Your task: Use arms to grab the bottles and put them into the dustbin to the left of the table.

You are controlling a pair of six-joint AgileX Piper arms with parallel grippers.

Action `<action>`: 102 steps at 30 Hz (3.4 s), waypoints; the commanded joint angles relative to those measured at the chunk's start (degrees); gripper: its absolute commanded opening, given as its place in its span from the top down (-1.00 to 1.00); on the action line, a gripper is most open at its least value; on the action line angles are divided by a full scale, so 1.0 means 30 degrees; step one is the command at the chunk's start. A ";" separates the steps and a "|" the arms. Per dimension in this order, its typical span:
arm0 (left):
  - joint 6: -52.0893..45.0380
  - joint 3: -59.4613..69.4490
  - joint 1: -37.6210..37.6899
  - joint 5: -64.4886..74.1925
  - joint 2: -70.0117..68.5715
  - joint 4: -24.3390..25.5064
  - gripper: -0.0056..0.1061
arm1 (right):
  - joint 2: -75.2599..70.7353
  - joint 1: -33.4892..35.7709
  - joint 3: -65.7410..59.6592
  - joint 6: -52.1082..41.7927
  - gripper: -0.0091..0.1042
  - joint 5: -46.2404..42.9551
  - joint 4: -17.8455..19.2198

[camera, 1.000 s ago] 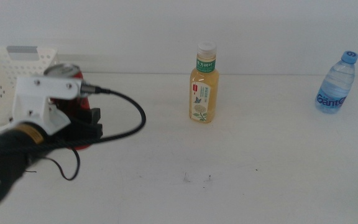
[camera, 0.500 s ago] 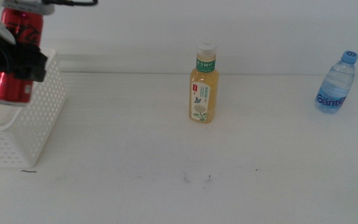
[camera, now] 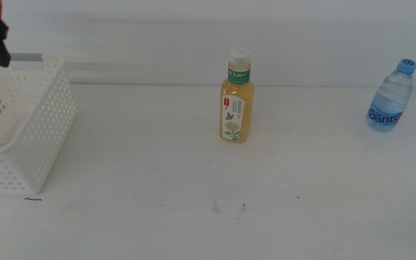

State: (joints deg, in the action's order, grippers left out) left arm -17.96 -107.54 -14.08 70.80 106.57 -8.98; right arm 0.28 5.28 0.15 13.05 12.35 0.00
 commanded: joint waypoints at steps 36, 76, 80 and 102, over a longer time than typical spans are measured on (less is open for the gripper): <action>-0.1394 -0.1300 -0.0954 -0.0407 0.3722 -0.1269 -0.78 | -0.0094 -0.0100 -0.0051 -0.0028 -0.68 -0.0220 0.0285; 0.6720 3.0078 1.4359 -3.6867 -1.3346 0.2994 -0.77 | -0.0094 -0.0100 -0.0051 -0.0028 -0.68 -0.0220 0.0285; 0.6456 3.0078 1.4359 -3.6972 -1.3346 0.2994 -0.77 | -0.0094 -0.0100 -0.0051 -0.0028 -0.68 -0.0220 0.0285; 0.9058 2.4966 1.4401 -4.4082 -0.0746 0.6722 -0.77 | -0.0094 -0.0100 -0.0051 -0.0028 -0.68 -0.0220 0.0285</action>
State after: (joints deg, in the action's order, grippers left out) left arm 7.74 -29.88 28.82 -60.33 102.24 9.24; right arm 0.28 5.28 0.15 13.05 12.35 0.00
